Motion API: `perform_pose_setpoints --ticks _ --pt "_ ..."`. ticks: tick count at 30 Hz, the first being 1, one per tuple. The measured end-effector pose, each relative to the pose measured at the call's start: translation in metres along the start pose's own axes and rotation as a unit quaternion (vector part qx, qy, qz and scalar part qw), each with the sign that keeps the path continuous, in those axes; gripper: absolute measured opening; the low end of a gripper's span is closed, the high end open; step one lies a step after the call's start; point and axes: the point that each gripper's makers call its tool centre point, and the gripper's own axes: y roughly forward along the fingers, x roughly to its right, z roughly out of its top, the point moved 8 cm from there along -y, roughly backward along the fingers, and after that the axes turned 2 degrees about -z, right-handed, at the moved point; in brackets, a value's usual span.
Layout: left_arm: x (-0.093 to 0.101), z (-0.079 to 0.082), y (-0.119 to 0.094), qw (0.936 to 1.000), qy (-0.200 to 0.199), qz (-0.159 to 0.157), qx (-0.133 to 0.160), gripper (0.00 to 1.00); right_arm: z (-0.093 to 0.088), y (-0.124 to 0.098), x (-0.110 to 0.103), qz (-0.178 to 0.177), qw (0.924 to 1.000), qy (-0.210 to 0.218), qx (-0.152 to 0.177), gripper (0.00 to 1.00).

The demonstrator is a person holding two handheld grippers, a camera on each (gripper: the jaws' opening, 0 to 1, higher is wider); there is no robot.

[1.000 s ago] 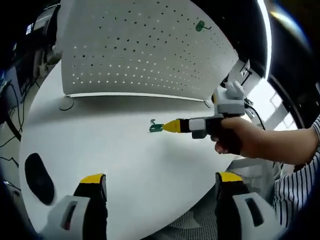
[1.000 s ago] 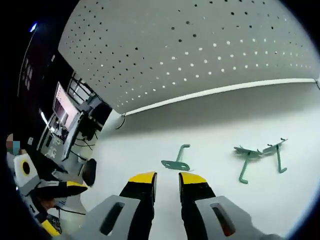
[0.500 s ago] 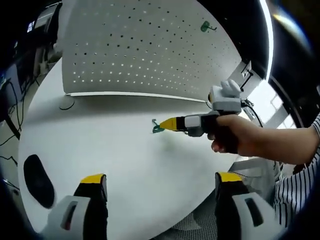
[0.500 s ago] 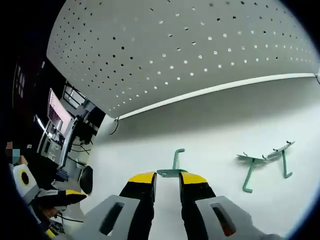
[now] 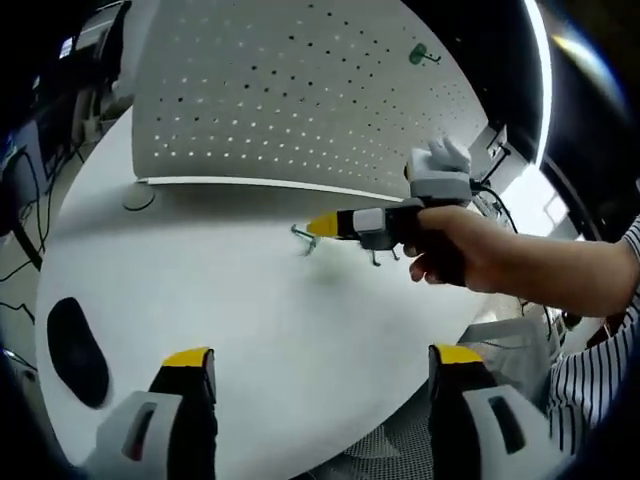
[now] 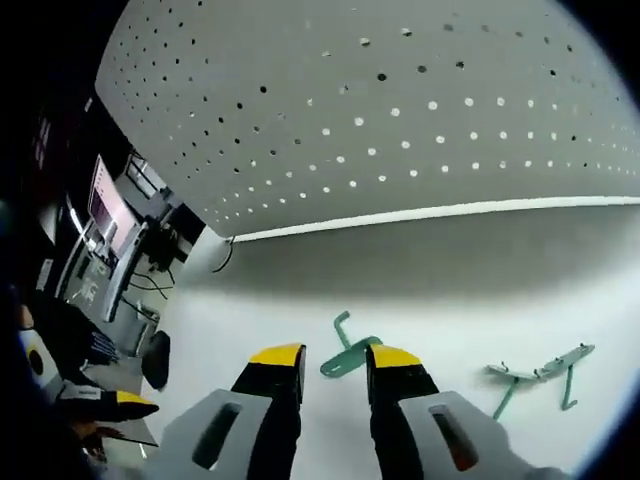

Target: Insert the hook assembly into the mounting plate slot until the hook locks in place.

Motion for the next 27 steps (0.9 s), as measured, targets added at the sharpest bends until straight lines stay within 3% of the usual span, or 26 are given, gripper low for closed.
perform_pose_setpoints --ticks 9,15,21,25,27 --pt "-0.003 0.002 0.001 1.0000 -0.003 0.001 0.002 0.89 0.004 0.006 -0.003 -0.032 0.9948 -0.096 -0.013 0.18" --pt "-0.003 0.001 0.002 1.0000 -0.006 0.001 0.003 0.89 0.001 0.002 -0.002 -0.033 0.9943 -0.099 -0.023 0.16" --pt "-0.001 0.001 0.004 1.0000 -0.005 -0.005 0.003 0.88 -0.001 -0.004 0.004 -0.059 0.9869 -0.148 -0.024 0.16" --pt "-0.002 0.001 0.004 0.9999 -0.009 -0.005 0.007 0.88 -0.001 -0.007 0.011 -0.070 0.9872 -0.142 -0.023 0.16" --pt "-0.002 -0.001 0.004 0.9999 -0.009 -0.005 0.006 0.88 0.000 -0.011 0.013 -0.071 0.9898 -0.123 -0.005 0.16"
